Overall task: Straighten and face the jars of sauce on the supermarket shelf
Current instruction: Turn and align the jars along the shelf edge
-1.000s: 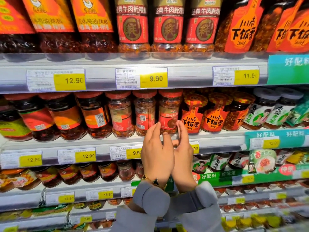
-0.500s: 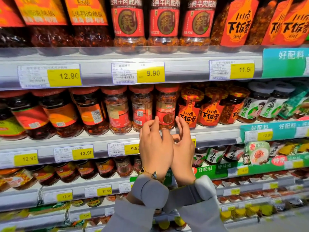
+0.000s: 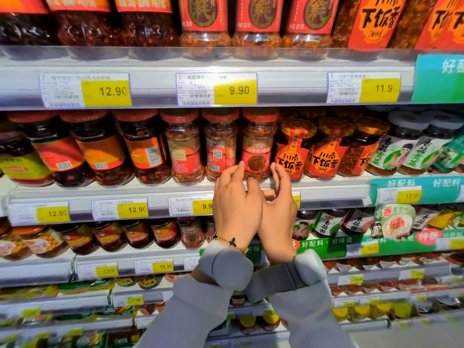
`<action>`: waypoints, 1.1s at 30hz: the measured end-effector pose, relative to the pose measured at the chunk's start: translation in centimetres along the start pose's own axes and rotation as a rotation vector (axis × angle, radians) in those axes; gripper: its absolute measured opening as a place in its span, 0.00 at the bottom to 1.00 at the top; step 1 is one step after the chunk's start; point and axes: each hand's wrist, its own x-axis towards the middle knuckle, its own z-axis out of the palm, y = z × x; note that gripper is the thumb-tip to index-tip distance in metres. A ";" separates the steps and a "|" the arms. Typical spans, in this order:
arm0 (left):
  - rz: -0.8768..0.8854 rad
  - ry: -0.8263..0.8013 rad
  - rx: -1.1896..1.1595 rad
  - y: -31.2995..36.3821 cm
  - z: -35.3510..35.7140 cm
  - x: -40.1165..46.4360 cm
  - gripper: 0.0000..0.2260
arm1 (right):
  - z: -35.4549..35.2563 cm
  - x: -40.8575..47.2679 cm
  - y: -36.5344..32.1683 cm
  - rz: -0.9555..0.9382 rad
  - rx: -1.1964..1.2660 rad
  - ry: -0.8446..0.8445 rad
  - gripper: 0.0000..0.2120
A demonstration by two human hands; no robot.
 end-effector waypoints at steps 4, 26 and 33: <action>0.012 -0.011 0.021 -0.1 -0.1 -0.1 0.19 | 0.1 -0.1 -0.3 -0.012 -0.034 -0.042 0.29; 0.095 -0.055 0.057 -1.1 0.0 -0.3 0.22 | -0.5 0.0 -0.2 0.038 -0.086 -0.099 0.31; 0.101 -0.045 0.101 -0.9 0.3 -0.3 0.25 | -0.7 0.1 0.0 0.001 -0.116 -0.065 0.28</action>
